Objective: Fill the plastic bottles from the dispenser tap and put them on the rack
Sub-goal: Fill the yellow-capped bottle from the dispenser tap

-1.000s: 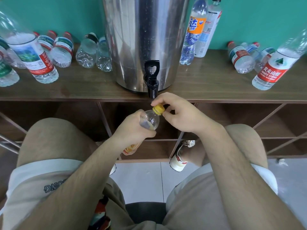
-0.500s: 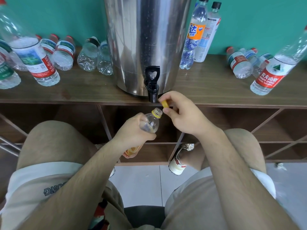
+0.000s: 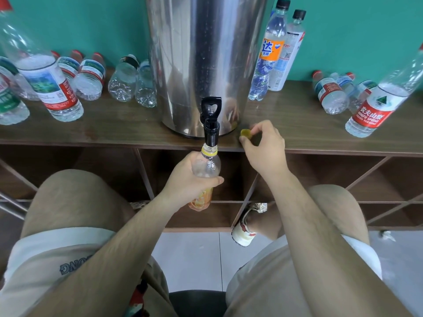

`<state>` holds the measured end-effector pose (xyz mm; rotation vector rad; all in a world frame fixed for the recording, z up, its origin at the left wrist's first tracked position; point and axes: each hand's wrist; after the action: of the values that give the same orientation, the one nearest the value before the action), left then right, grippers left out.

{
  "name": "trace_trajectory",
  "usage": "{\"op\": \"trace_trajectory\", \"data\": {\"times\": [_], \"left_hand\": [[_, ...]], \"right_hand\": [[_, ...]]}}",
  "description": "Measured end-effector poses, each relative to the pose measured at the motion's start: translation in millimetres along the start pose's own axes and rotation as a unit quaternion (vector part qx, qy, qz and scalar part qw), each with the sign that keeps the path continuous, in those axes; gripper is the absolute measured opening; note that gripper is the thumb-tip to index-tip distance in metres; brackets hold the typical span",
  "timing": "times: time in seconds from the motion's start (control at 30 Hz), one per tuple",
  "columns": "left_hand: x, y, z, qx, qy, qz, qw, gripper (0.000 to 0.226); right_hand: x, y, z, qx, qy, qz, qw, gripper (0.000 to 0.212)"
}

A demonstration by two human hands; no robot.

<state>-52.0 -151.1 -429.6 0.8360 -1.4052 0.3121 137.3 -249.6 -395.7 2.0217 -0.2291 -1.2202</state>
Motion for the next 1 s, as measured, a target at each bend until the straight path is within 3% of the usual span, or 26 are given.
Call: {"op": "trace_trajectory", "data": {"times": [0.07,0.17,0.27,0.37,0.43,0.67,0.87,1.0], "left_hand": [[1,-1,-1,-0.004,-0.001,0.001,1.000,0.062],[0,-2,-2,-0.003,0.000,0.017,1.000,0.062],[0,-3,-3,-0.002,0.000,0.030,1.000,0.063],[-1,-4,-3,-0.007,0.002,0.056,0.998,0.064],[-2,-4,-3,-0.013,0.000,0.065,0.998,0.064],[-4,-7,-4,-0.001,-0.007,0.079,0.997,0.064],[-3,-9,-5,0.002,-0.028,0.112,0.993,0.066],[9,-9,-3,-0.007,-0.087,0.078,0.993,0.042]], "right_hand": [[-9,7,7,0.022,0.027,-0.020,0.999,0.025],[-40,31,22,0.054,0.160,-0.168,0.971,0.017],[-82,53,32,-0.027,0.268,-0.241,0.932,0.028],[-111,60,30,-0.152,0.257,-0.150,0.942,0.045],[-115,56,24,-0.170,0.248,-0.083,0.950,0.035],[-101,44,25,-0.069,0.329,-0.108,0.936,0.022],[-74,16,44,0.036,0.391,-0.143,0.909,0.049],[-58,9,47,0.020,0.452,-0.119,0.884,0.047]]}}
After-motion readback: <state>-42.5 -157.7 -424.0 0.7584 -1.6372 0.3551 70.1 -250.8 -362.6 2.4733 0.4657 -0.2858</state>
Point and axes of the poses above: each hand's wrist, its own z-axis away from the middle knuckle, its own y-axis out of the back of the hand, x = y × z, and after that the axes turned 8 degrees about -y, right-handed
